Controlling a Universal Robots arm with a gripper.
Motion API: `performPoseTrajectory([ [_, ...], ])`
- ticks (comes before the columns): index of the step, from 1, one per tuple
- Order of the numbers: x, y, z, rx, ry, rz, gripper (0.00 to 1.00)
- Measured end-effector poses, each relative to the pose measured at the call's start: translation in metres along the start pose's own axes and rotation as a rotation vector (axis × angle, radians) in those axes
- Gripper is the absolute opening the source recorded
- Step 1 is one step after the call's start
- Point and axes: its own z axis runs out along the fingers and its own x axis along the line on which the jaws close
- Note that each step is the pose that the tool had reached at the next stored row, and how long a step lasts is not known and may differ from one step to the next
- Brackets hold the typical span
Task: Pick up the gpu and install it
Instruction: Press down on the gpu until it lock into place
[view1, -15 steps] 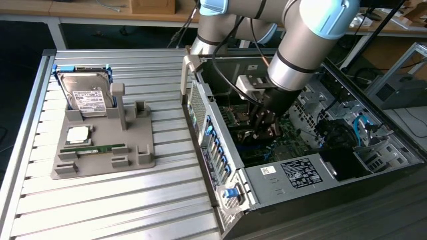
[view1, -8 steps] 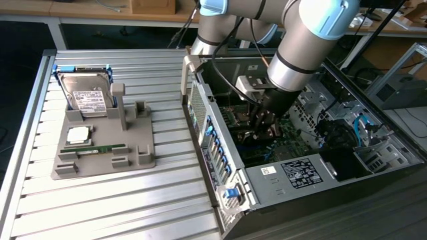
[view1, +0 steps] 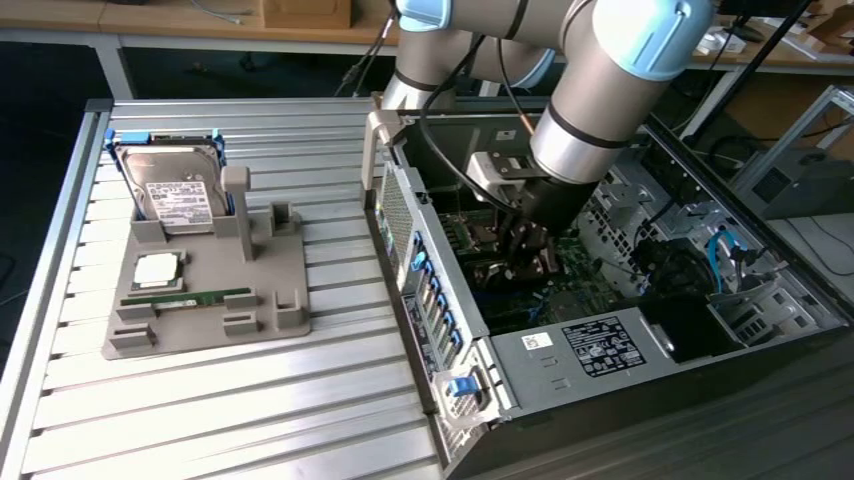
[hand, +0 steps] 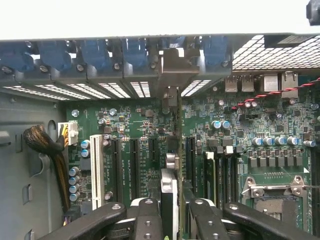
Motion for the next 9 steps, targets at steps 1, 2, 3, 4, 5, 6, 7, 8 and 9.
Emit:
performPoseTrajectory([
  [1, 0.0, 0.0, 0.0003, 0.0, -0.0001, 0.0, 0.27],
  [2, -0.0001, 0.0, 0.0005, 0.0, -0.0001, 0.0, 0.27],
  [3, 0.0, 0.0002, 0.0006, 0.0, -0.0001, 0.0, 0.27],
  [4, 0.0, 0.0002, 0.0006, 0.0, 0.0, 0.0, 0.27],
  [5, 0.0, 0.0002, 0.0006, 0.0, 0.0, 0.0, 0.27],
  [6, 0.0, 0.0002, 0.0006, 0.0, 0.0, 0.0, 0.27],
  [7, 0.0, 0.0002, 0.0006, 0.0001, -0.0001, 0.0, 0.27],
  [8, 0.0, 0.0001, 0.0006, 0.0, -0.0001, 0.0, 0.27],
  [9, -0.0001, 0.0001, 0.0007, 0.0, 0.0007, 0.0, 0.27],
])
